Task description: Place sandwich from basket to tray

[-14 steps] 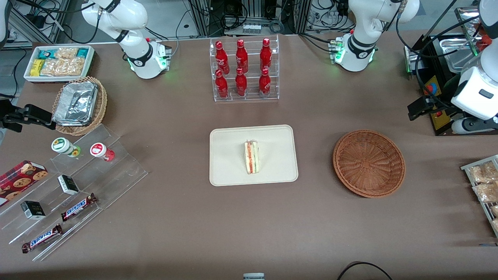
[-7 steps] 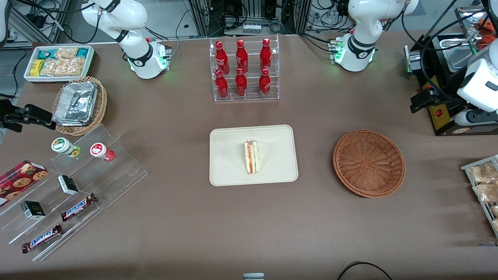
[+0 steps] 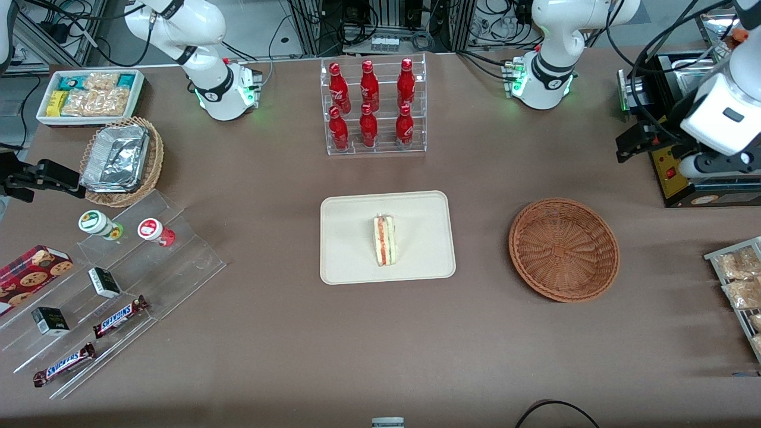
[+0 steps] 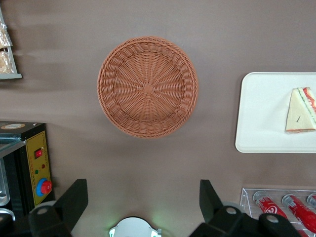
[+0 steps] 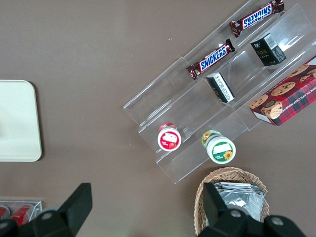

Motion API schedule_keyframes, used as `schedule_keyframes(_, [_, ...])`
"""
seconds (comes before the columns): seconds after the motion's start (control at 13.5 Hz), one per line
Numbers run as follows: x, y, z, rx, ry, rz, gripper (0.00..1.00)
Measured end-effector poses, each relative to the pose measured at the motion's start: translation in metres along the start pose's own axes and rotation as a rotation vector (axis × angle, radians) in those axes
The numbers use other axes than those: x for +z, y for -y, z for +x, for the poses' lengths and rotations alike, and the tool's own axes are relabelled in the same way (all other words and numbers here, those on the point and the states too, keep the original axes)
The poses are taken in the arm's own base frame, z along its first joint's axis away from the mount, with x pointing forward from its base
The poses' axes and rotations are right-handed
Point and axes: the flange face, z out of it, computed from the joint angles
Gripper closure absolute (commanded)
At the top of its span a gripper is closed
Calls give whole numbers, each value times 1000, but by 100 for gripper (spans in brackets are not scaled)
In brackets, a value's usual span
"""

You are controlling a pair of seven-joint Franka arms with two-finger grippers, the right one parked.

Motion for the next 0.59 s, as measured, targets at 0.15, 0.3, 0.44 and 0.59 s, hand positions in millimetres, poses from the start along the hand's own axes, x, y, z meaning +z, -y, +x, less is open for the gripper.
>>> schedule_keyframes(0.15, [-2,-4,-3,8,-4,1,0])
schedule_keyframes(0.3, [-1,-8,-3,15,-1,2,0])
schedule_keyframes(0.44, [-1,-8,-3,15,-2,3,0])
schedule_keyframes(0.59, [0,-2,-1,5,-7,29,0])
